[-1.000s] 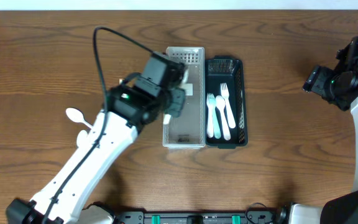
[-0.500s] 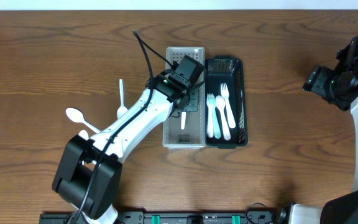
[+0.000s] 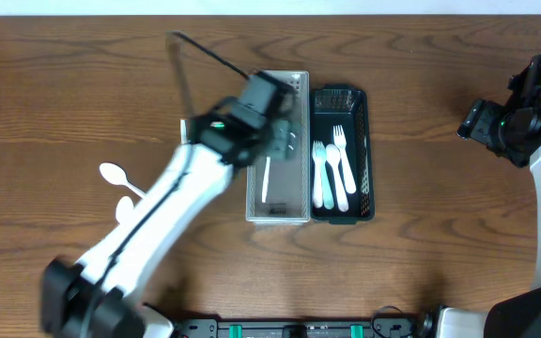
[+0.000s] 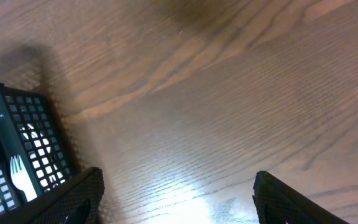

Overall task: Pack container
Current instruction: 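Carry the spoon into the clear tray and release it, then move the left gripper to the next white spoon and grasp it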

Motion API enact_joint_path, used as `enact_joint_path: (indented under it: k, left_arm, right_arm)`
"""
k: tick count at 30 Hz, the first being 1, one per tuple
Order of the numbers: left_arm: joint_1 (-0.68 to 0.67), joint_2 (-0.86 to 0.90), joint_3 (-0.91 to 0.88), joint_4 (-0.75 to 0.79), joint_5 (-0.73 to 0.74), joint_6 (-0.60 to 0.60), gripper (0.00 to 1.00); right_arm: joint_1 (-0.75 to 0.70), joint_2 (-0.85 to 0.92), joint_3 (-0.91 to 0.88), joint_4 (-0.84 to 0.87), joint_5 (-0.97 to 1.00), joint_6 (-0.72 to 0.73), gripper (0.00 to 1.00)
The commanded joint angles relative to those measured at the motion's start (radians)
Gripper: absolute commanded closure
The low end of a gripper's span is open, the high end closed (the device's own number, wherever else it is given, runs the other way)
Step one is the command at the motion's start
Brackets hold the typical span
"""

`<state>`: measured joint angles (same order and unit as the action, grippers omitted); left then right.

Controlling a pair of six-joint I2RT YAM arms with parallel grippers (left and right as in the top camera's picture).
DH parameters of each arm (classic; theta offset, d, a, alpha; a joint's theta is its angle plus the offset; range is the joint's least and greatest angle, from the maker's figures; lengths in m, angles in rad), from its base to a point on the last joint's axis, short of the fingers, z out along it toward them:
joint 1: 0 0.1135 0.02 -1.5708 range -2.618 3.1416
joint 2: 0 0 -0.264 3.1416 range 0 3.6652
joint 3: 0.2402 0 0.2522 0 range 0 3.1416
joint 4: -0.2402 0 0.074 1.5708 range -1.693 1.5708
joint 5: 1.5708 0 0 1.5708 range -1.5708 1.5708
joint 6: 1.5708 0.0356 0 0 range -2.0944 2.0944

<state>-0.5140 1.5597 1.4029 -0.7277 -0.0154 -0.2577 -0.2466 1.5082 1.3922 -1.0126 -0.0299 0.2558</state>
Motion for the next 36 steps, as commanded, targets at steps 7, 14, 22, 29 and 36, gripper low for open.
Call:
enact_joint_path:
  k: [7,14,22,29,36]
  left_arm:
    - [0.378,0.010,0.010,-0.033,-0.066,0.025,0.01]
    - [0.487,0.161,0.009,-0.026,-0.065,0.042,0.01]
    - [0.479,0.345,0.008,-0.042,-0.064,0.045,0.01]
    - [0.478,0.458,0.008,-0.072,-0.003,0.116,0.01]
    - [0.478,0.507,0.008,-0.096,0.059,0.158,0.03]
  right_arm:
    - [-0.002,0.001,-0.002,-0.001,-0.005,0.012,0.20]
    - [-0.002,0.001,-0.002,0.000,-0.004,0.012,0.19]
    - [-0.002,0.001,-0.002,0.000,-0.004,0.012,0.19]
    - [-0.002,0.001,-0.002,0.000,-0.004,0.012,0.19]
    - [-0.002,0.001,-0.002,-0.001,-0.004,0.012,0.19]
